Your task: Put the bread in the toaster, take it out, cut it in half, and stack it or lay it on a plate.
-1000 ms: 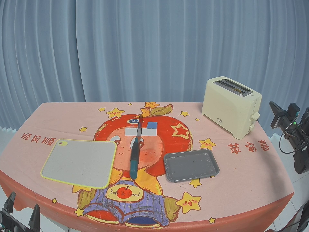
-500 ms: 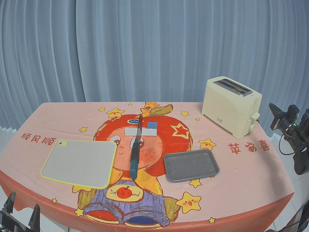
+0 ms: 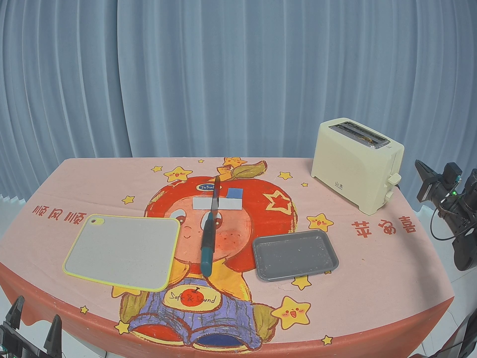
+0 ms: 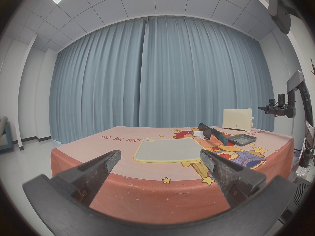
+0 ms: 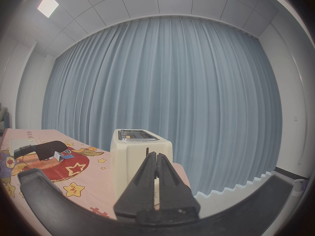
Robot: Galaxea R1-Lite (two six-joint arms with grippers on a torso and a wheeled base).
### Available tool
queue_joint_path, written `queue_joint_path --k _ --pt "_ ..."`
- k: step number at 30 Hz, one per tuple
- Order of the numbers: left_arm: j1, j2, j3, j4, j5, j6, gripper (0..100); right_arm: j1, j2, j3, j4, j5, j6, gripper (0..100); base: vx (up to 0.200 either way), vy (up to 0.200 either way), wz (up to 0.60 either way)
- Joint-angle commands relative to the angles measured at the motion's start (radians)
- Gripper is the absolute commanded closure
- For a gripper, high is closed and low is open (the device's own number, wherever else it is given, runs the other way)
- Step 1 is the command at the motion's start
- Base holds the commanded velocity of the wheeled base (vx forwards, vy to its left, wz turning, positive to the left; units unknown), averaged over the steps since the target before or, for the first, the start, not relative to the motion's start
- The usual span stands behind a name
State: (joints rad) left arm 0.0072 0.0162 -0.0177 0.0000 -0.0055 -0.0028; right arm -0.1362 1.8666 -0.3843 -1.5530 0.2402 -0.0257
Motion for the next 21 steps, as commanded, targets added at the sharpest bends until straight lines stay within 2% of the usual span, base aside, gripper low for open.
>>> queue_joint_path --k 1,21 --pt "0.0 -0.016 0.018 0.0 -0.001 0.0 0 0.0 -0.001 0.004 -0.012 0.001 0.0 100 0.0 0.0 0.0" --pt "0.0 -0.016 0.018 0.0 0.001 0.0 0 0.0 -0.004 0.007 -0.012 0.001 -0.002 100 0.0 0.0 0.0"
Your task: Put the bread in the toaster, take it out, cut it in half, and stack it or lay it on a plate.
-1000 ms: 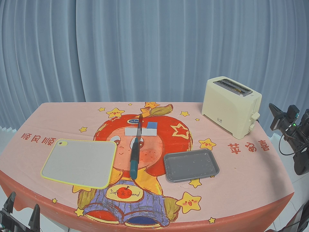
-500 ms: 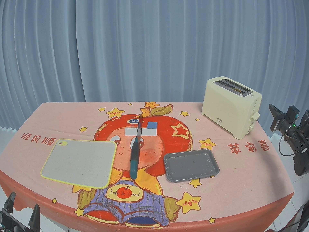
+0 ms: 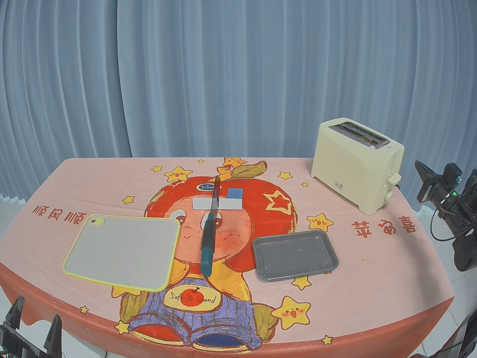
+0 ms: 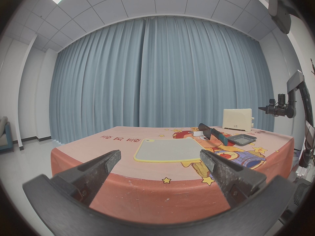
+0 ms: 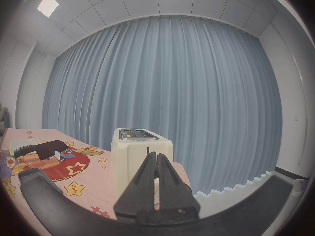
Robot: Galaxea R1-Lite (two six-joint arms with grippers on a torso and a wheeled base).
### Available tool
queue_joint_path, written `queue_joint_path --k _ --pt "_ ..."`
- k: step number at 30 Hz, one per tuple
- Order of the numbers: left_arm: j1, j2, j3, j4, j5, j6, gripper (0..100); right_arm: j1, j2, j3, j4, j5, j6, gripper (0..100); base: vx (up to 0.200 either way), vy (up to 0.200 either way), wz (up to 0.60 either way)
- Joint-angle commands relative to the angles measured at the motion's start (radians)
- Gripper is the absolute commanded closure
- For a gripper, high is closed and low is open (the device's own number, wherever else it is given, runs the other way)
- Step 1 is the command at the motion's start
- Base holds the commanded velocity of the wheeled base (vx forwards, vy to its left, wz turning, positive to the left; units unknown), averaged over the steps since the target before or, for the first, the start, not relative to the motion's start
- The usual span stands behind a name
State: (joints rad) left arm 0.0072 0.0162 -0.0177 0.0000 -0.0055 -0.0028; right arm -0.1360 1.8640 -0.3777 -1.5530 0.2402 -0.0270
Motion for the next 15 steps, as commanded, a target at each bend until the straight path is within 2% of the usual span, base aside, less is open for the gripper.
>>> queue_joint_path --k 1,15 --pt "0.0 -0.016 0.018 0.0 0.001 0.0 0 0.001 -0.002 0.0 -0.012 0.001 -0.001 100 0.0 0.0 0.0" --pt "0.0 -0.016 0.018 0.0 0.001 0.0 0 0.006 0.0 0.014 -0.012 0.001 -0.007 100 0.0 0.0 0.0"
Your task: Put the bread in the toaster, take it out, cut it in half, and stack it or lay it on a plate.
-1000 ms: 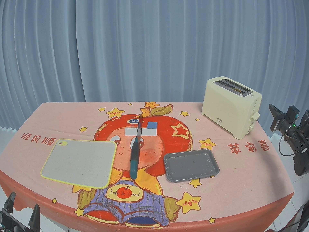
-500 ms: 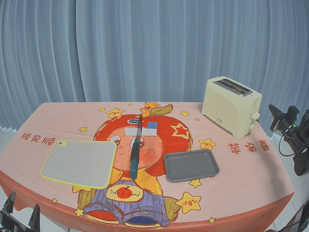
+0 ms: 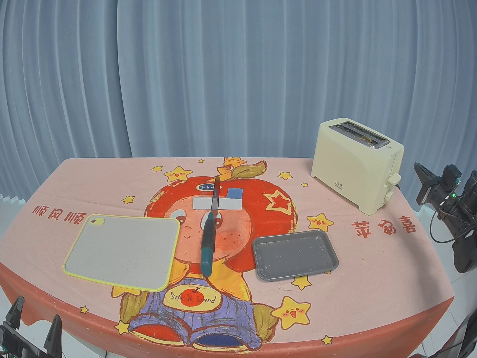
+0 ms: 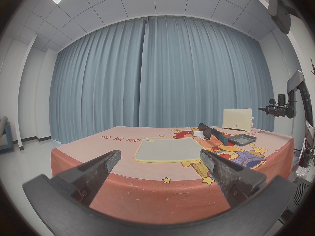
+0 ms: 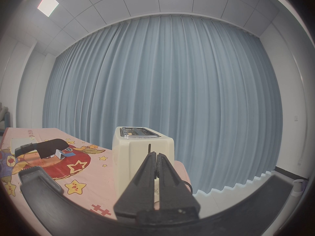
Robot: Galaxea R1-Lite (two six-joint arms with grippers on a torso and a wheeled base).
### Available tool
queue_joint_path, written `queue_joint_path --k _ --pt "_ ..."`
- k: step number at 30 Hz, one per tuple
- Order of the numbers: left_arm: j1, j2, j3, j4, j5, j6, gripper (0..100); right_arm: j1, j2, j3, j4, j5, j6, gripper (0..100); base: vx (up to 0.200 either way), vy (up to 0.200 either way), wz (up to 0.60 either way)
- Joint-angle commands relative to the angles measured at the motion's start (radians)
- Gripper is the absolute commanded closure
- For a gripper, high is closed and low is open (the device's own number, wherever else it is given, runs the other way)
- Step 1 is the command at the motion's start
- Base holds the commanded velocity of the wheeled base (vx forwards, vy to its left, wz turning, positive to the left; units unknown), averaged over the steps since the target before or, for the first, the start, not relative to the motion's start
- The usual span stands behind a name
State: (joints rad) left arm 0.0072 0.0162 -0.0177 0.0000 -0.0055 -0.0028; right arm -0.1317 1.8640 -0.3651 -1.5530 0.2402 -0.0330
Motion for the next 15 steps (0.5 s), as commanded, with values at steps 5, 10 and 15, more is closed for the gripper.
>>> queue_joint_path --k 5,10,15 --pt "0.0 -0.016 0.018 0.0 0.001 0.0 0 0.001 0.003 0.003 -0.012 0.001 -0.001 100 0.0 0.0 0.0" --pt "0.0 -0.016 0.018 0.0 -0.001 0.0 0 0.001 0.001 0.003 -0.012 0.001 -0.004 100 0.0 0.0 0.0" --pt "0.0 -0.016 0.018 0.0 -0.001 0.0 0 0.001 0.001 0.005 -0.01 0.001 -0.005 100 0.0 0.0 0.0"
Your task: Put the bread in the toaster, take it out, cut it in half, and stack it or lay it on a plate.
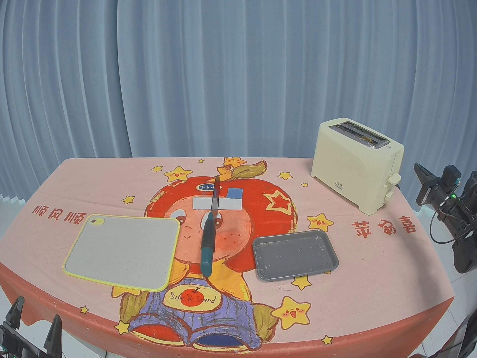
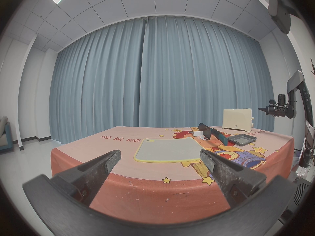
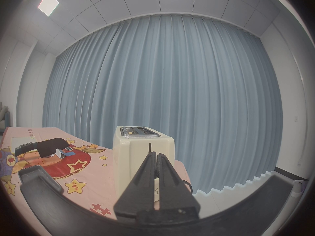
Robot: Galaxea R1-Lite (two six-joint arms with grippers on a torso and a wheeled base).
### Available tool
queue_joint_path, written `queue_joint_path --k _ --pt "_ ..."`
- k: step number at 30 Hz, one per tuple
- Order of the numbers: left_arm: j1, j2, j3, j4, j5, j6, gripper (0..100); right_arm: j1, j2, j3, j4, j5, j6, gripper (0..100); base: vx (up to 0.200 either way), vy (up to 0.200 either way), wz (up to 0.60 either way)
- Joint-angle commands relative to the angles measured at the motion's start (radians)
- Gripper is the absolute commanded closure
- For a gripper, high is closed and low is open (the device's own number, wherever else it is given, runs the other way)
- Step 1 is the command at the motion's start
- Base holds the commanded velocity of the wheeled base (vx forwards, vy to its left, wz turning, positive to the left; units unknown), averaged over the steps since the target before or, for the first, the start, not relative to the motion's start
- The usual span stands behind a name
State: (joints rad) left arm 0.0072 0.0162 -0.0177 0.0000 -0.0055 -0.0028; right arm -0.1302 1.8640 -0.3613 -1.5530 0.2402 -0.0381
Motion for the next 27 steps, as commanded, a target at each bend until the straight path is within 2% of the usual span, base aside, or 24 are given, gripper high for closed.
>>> queue_joint_path --k 1,27 --pt "0.0 -0.016 0.018 0.0 -0.001 0.0 0 0.0 0.0 0.001 -0.01 0.001 0.0 100 0.0 0.0 0.0" --pt "0.0 -0.016 0.018 0.0 -0.001 0.0 0 0.001 0.001 0.013 -0.012 0.001 -0.002 100 0.0 0.0 0.0"
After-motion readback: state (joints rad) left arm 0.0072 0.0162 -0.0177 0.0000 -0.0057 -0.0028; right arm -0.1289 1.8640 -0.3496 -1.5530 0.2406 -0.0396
